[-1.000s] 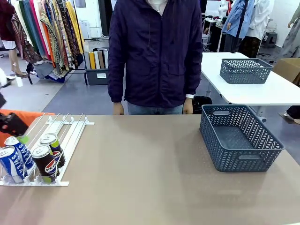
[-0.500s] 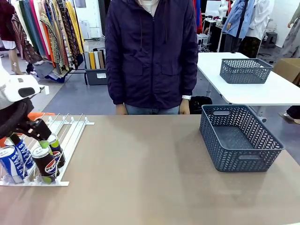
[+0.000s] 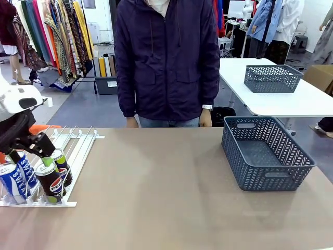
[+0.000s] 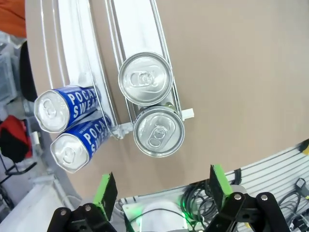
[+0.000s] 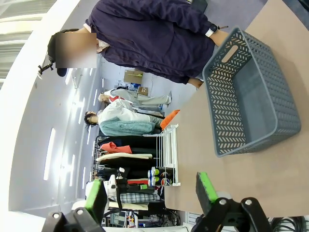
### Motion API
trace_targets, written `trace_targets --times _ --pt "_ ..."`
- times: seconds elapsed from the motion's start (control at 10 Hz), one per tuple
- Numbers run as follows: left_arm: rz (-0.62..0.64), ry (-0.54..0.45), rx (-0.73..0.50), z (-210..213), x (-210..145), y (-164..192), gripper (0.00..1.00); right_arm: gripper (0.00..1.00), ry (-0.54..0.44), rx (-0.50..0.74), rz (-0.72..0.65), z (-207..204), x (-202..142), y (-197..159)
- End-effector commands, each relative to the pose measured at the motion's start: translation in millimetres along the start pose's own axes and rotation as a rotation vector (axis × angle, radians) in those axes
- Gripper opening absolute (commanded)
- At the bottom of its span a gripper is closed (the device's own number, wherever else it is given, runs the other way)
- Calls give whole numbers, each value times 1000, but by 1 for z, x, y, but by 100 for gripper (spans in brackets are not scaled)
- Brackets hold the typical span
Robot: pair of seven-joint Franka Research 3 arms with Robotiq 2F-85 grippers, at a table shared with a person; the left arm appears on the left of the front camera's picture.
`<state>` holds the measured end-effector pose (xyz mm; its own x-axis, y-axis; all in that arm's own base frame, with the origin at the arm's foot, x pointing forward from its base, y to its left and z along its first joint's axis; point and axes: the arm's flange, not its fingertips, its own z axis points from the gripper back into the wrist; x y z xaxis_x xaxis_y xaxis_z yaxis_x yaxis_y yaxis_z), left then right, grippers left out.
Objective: Retrieve and store the cans from the dispenser.
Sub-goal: Pick up one can from the Automatic Can Dispenser and place it in the middle of the table.
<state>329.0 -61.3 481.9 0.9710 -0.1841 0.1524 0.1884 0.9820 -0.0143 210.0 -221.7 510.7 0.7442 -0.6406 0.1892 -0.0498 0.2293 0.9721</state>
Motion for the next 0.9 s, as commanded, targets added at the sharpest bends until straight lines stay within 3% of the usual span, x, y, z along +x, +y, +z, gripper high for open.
trace_targets --times 0.0,0.8 --pt "20 40 -11 -15 8 -1 100 100 -10 25 26 -1 4 3" --pt "74 84 -30 -74 23 0 100 100 -10 25 26 -1 4 3"
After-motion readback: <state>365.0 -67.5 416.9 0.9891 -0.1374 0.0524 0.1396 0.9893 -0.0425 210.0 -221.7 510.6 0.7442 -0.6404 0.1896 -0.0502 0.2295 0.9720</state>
